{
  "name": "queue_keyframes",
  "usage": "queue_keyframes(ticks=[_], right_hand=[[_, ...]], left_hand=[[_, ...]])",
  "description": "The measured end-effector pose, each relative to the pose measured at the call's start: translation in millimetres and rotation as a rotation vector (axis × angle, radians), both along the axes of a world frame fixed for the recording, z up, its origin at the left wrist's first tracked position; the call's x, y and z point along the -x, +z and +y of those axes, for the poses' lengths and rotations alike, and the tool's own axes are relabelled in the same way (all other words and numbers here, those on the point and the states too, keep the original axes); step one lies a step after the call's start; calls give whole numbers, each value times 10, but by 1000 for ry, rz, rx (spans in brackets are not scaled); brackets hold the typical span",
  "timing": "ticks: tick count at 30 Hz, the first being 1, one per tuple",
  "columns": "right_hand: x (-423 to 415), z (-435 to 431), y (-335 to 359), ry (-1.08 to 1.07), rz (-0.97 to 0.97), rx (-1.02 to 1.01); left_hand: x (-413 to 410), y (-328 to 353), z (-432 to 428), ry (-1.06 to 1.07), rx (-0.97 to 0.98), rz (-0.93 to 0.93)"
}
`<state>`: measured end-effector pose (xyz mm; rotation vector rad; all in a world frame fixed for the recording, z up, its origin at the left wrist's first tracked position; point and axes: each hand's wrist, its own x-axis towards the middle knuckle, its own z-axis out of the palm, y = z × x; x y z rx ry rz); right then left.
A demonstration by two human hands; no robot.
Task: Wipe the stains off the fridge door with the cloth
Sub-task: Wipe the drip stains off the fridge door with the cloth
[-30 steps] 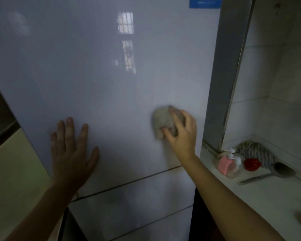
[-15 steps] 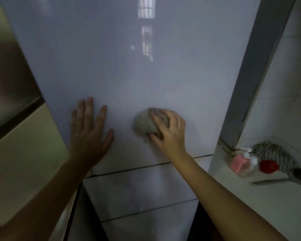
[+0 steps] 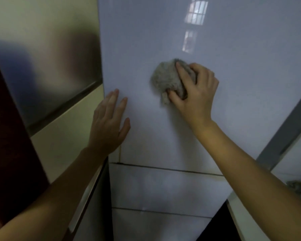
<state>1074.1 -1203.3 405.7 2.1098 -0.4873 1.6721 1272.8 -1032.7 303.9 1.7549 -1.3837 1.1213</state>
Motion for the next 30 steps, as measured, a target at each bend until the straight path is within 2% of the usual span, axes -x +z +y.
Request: queue_keyframes(ticks=[6,9,11,15,18,30], right_hand=[[-127,271,-1239,34,519,155],[26,212,-1404,55,609,162],[101,143,-1230,69,574,157],[128,63,-632,67,366,98],[79,85,-389,54,304,62],[61,72,-674,72,277,20]], left_hand=[[-62,-74,98,20,-124,-22],[-76,-78,109,47,-153,-24],[-65,-92,94,52,-152,-23],[-35,-132,44,38,-130,11],[5,-162,-13,4,-81,44],[20,-310,-190,-11,26,71]])
